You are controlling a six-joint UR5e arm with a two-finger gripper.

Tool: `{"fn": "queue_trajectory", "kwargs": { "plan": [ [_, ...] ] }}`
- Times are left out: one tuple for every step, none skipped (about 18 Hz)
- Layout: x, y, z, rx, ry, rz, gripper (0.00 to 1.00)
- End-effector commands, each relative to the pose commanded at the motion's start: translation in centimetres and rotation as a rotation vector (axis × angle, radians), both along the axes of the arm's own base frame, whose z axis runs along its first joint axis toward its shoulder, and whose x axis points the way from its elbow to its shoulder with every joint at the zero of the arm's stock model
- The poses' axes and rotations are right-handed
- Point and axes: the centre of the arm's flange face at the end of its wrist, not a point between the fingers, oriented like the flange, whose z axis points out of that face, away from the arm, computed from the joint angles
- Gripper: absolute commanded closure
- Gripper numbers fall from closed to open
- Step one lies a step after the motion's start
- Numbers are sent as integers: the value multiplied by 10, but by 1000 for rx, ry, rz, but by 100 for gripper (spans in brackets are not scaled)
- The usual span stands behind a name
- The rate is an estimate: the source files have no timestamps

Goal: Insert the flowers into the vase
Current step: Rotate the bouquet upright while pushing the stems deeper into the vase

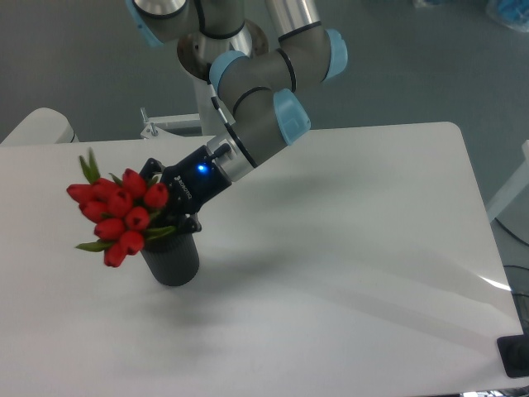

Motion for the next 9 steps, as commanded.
{"fn": "queue_trajectory", "kwargs": {
  "plan": [
    [-2, -2, 0, 1, 1, 4, 27],
    [-1, -1, 1, -1, 4, 3, 26],
    [-2, -2, 0, -3, 6, 5, 26],
    [-2, -2, 0, -3, 6, 5, 25],
    [-2, -2, 0, -2, 7, 4, 25],
    [-3, -2, 0, -1, 8, 6, 24],
    [-3, -2, 1, 1, 11, 5, 24],
    [-2, -2, 0, 0, 10, 5, 24],
    [-2, -2, 0, 2, 13, 4, 24]
  ]
}}
